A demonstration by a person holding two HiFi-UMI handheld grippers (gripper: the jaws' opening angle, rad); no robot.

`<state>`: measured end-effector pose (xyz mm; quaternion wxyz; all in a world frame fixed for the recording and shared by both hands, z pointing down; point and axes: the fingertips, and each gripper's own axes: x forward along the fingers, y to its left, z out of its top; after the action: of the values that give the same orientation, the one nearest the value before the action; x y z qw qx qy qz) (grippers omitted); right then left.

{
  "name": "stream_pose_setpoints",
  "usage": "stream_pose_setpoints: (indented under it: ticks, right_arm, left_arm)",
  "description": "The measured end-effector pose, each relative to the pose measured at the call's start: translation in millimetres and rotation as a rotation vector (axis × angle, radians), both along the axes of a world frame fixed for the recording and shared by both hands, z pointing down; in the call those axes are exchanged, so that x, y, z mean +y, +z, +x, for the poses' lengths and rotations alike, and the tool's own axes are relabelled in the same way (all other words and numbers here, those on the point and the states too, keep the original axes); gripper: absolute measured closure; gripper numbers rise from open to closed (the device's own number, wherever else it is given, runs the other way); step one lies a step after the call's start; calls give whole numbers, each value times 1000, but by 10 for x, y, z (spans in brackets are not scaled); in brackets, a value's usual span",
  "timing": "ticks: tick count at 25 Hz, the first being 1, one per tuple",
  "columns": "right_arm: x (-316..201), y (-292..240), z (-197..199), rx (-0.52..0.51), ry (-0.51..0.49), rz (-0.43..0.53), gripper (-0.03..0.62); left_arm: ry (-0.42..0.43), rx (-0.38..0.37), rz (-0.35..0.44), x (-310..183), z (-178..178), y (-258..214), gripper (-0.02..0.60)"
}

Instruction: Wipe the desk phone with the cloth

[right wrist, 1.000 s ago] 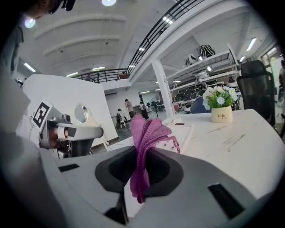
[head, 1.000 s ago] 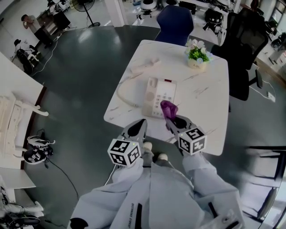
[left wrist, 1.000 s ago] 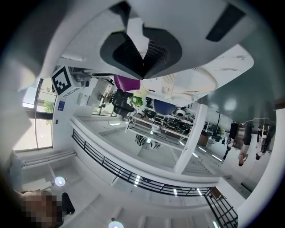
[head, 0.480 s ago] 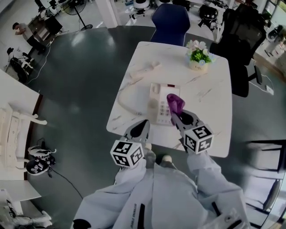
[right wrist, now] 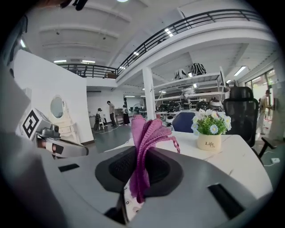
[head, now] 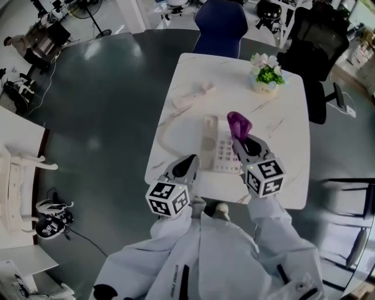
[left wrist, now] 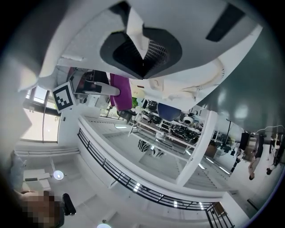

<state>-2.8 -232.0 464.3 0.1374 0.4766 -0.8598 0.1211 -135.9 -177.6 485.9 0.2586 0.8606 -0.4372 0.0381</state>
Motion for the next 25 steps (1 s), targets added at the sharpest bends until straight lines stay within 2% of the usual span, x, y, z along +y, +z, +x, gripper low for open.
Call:
stream_pose_setpoints:
  ticks: [7,12,18,25]
  right_arm:
    - [-357,-104,-114,123,25,47,557]
    - [-560,-75,-259,265,-4,73,557]
    - [-681,211,-448,388,-72,21,557]
    - [-727,504,-578,409,-111,-72,557]
  left_arm:
    - [25,5,-8,-263,-173,21,583]
    - [48,6,-12,-421,-235,48,583]
    - [75,4,-25,-560,-292,92,583]
    - [109,8,-39,-675,-326,158,583]
